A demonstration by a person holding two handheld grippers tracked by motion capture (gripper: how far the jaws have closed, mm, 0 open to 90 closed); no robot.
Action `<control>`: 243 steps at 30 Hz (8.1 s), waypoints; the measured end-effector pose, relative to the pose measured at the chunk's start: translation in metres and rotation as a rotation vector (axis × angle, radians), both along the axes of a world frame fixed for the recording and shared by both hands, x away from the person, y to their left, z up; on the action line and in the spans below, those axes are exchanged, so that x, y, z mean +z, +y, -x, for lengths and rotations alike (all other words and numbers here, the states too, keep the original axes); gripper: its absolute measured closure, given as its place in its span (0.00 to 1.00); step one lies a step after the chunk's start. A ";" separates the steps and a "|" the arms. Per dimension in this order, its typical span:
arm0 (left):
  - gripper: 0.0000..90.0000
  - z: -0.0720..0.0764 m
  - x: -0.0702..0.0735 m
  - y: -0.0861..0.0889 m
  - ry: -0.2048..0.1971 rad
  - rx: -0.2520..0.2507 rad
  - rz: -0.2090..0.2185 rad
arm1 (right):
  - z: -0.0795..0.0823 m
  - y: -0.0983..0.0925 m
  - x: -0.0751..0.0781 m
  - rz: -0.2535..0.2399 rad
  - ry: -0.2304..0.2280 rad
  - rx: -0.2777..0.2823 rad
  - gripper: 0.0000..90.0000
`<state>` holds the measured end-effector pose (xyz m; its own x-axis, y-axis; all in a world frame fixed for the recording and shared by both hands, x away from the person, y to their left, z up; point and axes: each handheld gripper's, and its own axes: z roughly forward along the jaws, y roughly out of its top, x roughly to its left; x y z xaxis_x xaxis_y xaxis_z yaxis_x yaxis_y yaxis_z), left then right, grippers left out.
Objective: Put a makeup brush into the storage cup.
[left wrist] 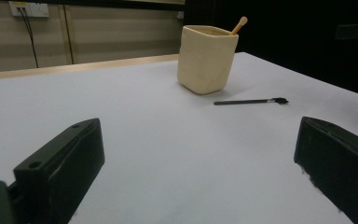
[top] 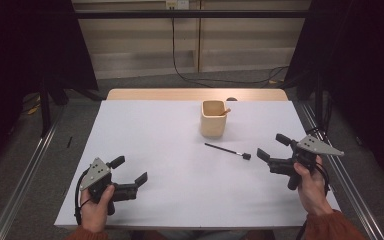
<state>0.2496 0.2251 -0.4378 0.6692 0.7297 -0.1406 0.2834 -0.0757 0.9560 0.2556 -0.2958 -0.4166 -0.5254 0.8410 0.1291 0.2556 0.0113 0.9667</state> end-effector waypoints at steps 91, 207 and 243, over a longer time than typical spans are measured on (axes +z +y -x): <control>0.02 0.002 -0.001 0.000 -0.005 -0.010 -0.005 | -0.096 0.036 0.031 0.067 -0.016 0.091 0.03; 0.02 0.000 -0.003 0.000 0.004 -0.026 -0.023 | -0.166 0.087 -0.024 0.834 0.796 0.593 0.76; 0.02 0.002 -0.003 0.001 0.012 -0.023 -0.019 | -0.166 0.087 -0.035 0.854 0.798 0.569 0.95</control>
<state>0.2478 0.2260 -0.4411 0.6843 0.7165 -0.1355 0.2932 -0.1002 0.9508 0.4221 -0.2093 -0.4514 -0.8606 0.4980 0.1067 0.5093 0.8406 0.1843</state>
